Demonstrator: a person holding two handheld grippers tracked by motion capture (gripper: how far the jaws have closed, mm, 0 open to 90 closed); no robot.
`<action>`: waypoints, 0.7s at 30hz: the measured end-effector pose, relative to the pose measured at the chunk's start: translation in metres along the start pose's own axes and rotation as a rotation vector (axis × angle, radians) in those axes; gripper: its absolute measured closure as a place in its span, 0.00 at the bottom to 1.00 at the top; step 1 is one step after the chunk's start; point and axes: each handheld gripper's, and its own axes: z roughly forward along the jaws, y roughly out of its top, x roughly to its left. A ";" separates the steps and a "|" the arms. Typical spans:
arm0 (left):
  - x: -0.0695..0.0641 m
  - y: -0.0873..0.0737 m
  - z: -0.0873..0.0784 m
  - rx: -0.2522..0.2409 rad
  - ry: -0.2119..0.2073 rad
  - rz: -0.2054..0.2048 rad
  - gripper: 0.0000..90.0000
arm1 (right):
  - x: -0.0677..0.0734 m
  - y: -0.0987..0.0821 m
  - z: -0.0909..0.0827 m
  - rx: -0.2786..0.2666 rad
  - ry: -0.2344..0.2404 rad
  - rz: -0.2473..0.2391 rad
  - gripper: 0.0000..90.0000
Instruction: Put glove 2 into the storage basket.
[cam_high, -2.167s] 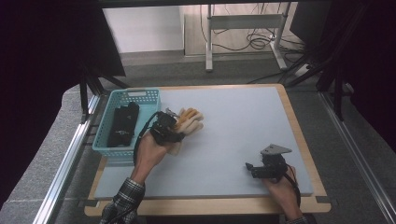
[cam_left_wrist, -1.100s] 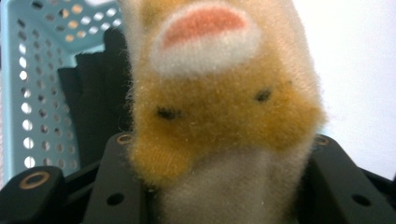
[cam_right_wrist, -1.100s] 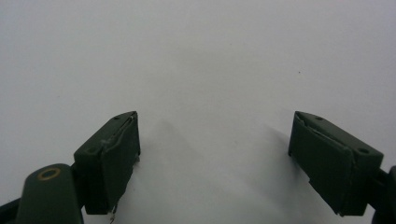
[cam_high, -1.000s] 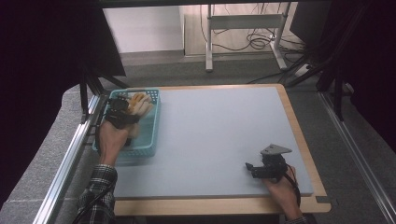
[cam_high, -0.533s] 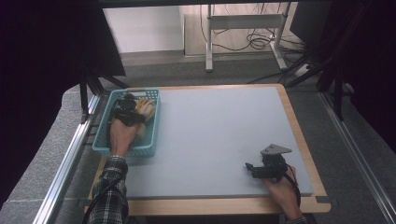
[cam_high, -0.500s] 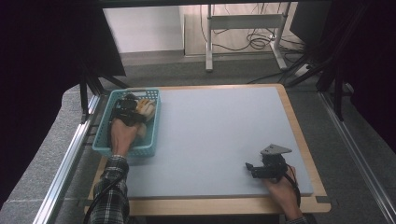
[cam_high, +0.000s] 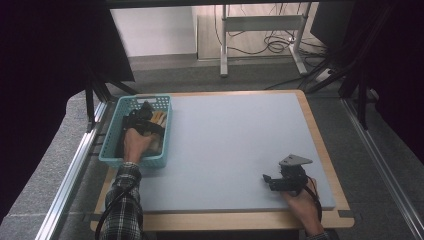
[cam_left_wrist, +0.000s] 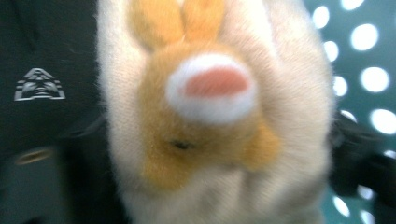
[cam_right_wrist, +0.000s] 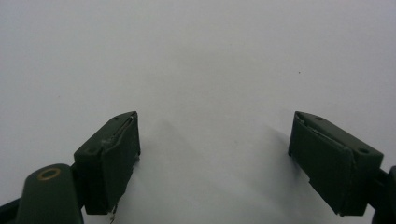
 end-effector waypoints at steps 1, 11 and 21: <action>0.000 0.000 -0.005 -0.013 -0.004 0.009 0.09 | 0.000 0.000 0.000 0.000 0.000 0.000 0.18; 0.001 -0.003 -0.061 -0.179 0.065 0.067 0.38 | 0.000 0.000 0.000 0.000 0.000 0.000 0.18; 0.024 -0.015 -0.021 -0.046 0.145 0.024 0.95 | 0.000 0.000 0.000 0.000 0.000 0.000 0.18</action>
